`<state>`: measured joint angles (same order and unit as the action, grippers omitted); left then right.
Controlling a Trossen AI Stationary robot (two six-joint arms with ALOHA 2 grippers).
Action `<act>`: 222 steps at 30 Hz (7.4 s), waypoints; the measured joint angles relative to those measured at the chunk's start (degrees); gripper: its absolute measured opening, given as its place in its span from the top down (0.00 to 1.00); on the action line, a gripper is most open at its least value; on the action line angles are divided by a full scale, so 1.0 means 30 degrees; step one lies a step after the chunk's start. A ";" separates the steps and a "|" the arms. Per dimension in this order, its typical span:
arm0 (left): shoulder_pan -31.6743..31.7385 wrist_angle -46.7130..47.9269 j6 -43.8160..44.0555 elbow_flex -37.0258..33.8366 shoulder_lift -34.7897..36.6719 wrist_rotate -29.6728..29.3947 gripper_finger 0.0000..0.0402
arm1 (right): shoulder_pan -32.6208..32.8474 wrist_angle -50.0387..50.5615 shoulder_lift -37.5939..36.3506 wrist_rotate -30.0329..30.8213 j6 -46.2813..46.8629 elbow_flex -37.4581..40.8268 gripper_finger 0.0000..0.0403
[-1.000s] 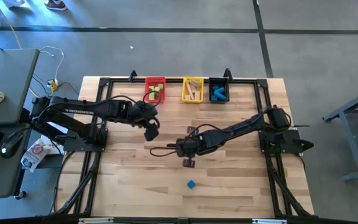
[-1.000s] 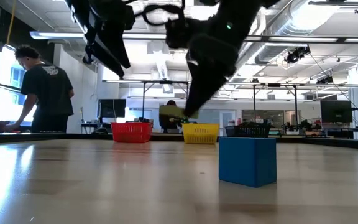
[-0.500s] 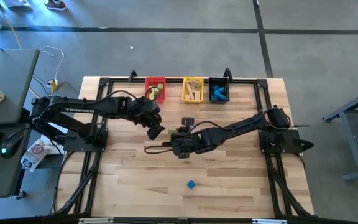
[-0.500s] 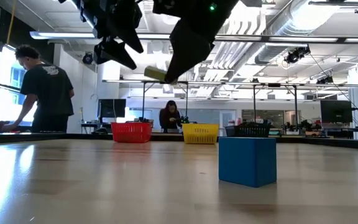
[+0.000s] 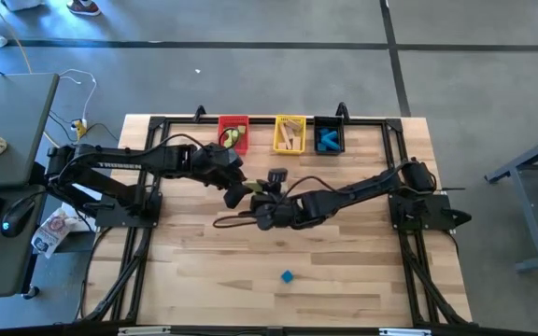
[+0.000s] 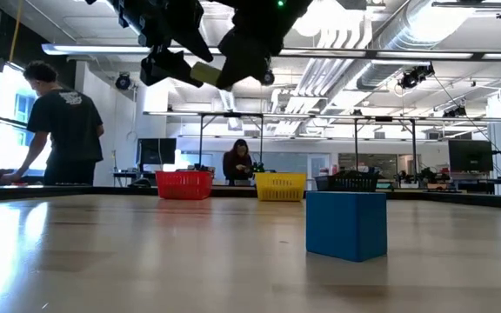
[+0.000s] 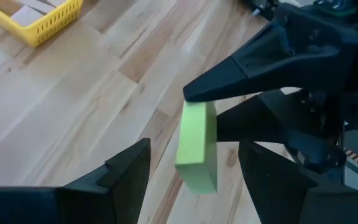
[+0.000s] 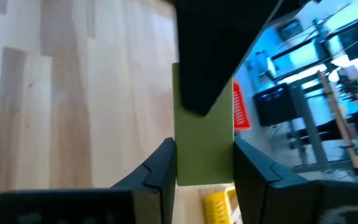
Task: Sort & place blocks by color
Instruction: Put the green block into the red bin, then put the blue block into the black bin
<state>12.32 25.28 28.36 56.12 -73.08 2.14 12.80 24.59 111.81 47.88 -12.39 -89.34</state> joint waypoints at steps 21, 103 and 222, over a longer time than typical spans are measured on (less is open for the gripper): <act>0.0015 -0.0809 -0.2141 -0.0003 0.0000 -0.0942 0.60 | -0.0277 -0.1593 0.0000 0.0779 -0.1935 0.0000 0.76; 1.1488 -0.3419 -0.8324 -0.0007 -0.7446 -0.6092 0.69 | 0.1722 0.5759 -0.0007 -1.5262 1.0076 0.0015 0.54; -0.1223 -1.1777 -0.2668 -1.4402 1.1432 0.2428 0.59 | -1.4172 1.2808 -0.3075 -0.9554 0.7970 0.0087 0.74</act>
<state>8.65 -10.05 20.36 12.91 -38.78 9.42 -29.72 63.02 102.59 19.22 11.52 -89.08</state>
